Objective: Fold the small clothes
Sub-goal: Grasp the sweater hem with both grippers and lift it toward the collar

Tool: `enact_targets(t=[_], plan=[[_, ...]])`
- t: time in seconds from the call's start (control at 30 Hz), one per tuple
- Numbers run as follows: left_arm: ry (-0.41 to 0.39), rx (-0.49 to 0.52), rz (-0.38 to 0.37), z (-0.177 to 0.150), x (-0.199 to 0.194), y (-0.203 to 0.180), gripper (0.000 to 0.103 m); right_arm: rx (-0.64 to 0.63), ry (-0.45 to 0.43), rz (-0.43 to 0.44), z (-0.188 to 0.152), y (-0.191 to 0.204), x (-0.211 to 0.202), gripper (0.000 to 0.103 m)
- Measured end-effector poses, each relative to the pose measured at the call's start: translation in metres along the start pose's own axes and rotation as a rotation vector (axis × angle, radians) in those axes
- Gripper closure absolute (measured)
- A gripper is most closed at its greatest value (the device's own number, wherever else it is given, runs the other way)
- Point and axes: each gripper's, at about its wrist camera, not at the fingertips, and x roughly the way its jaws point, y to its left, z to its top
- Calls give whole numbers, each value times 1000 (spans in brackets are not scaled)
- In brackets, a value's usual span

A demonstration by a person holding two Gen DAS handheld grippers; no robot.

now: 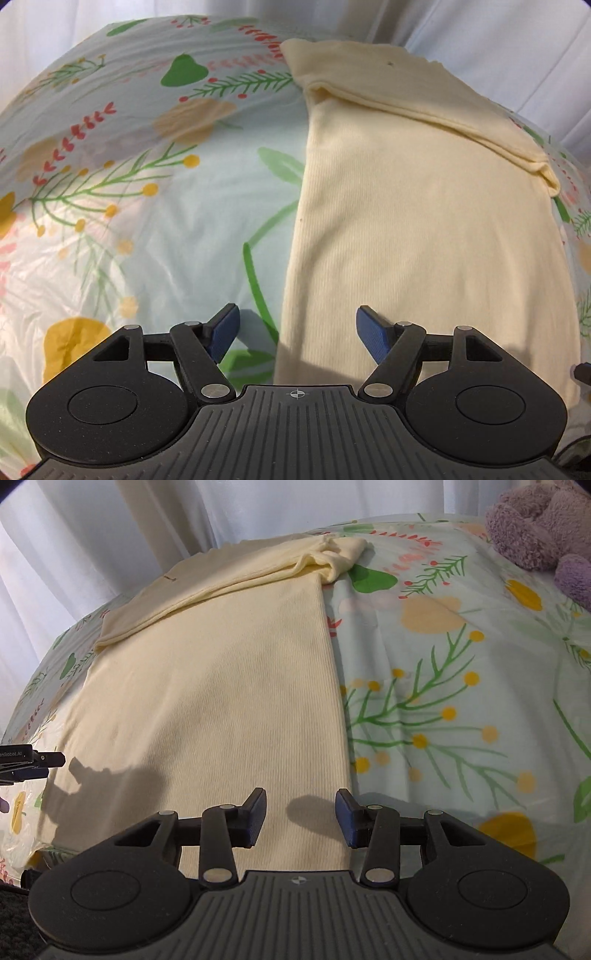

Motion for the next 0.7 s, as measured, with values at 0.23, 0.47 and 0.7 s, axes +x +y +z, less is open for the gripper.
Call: enact_targets(t=[0.23, 0.47, 0.7], plan=[[34, 32, -3, -30, -16, 5, 36, 77, 36, 9, -18, -26, -5, 71], [69, 3, -64, -42, -25, 8, 61, 74, 57, 60, -21, -26, -6, 91], [118, -51, -144, -44, -22, 14, 91, 101, 63, 99, -22, -30, -4, 96]])
